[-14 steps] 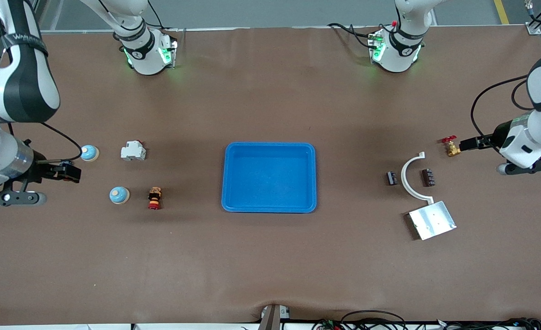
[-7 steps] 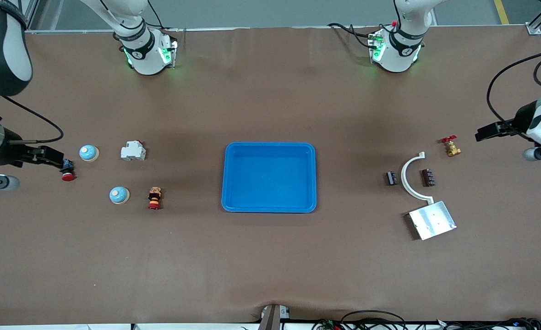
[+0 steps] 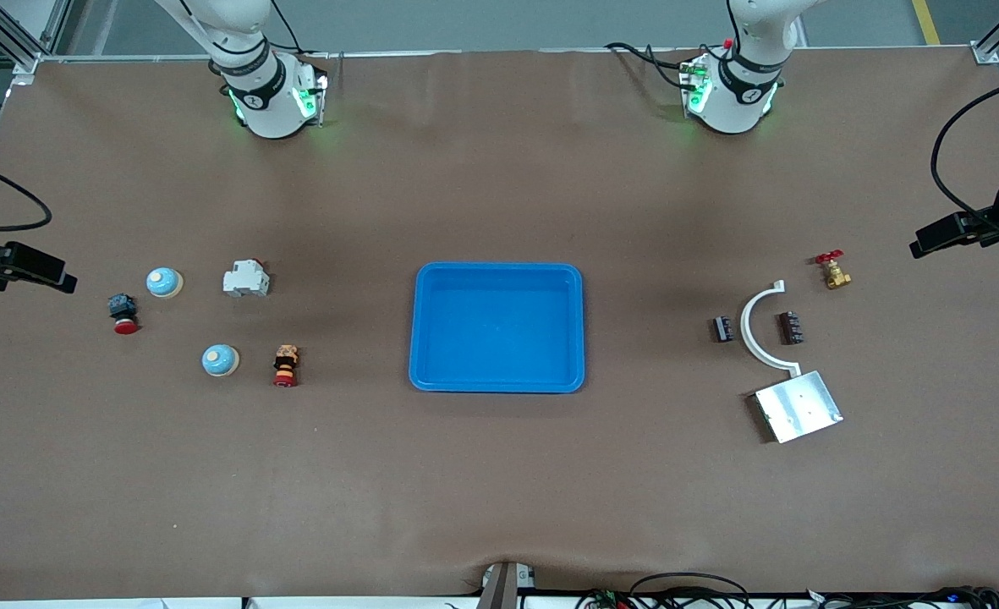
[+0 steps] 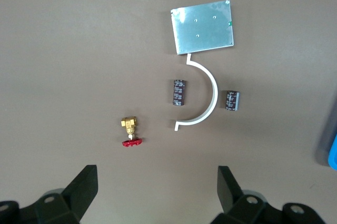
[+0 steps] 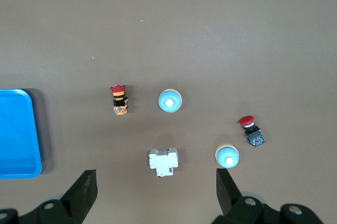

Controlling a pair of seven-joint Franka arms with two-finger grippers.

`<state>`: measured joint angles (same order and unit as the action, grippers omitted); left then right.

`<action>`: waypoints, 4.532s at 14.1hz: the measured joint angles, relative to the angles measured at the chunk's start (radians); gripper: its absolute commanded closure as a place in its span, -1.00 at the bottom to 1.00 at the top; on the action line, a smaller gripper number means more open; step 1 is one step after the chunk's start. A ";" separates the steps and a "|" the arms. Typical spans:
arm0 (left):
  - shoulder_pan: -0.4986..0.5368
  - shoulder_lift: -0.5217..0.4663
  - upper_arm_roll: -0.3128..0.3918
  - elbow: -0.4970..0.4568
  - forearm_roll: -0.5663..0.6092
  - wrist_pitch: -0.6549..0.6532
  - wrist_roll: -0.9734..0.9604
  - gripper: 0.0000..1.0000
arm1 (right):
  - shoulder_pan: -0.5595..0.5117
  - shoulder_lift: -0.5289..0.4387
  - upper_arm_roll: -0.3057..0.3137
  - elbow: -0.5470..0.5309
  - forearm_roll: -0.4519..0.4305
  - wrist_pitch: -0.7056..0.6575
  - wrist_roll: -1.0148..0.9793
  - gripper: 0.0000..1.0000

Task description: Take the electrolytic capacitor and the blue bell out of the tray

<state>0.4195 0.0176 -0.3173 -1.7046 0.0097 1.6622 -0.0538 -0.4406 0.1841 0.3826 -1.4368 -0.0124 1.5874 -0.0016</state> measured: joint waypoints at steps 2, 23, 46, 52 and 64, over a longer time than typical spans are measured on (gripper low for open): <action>0.000 0.000 -0.003 0.014 -0.025 0.000 -0.005 -1.00 | 0.100 -0.008 -0.093 0.000 0.000 0.000 0.000 -1.00; -0.304 0.020 0.284 0.050 -0.037 0.000 -0.006 -1.00 | 0.312 -0.080 -0.314 -0.002 0.006 -0.016 -0.001 -1.00; -0.410 0.017 0.326 0.177 -0.037 -0.033 -0.007 -1.00 | 0.312 -0.174 -0.327 -0.009 0.022 -0.053 -0.001 -1.00; -0.415 0.025 0.300 0.209 -0.037 -0.084 -0.008 -1.00 | 0.312 -0.174 -0.327 -0.025 0.017 -0.051 -0.001 -1.00; -0.414 0.040 0.299 0.209 -0.037 -0.091 -0.008 -1.00 | 0.312 -0.174 -0.327 -0.038 0.037 -0.051 0.002 -1.00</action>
<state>0.0051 0.0575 -0.0181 -1.4951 -0.0273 1.5709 -0.0616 -0.1286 0.0099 0.0552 -1.4750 0.0244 1.5365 0.0001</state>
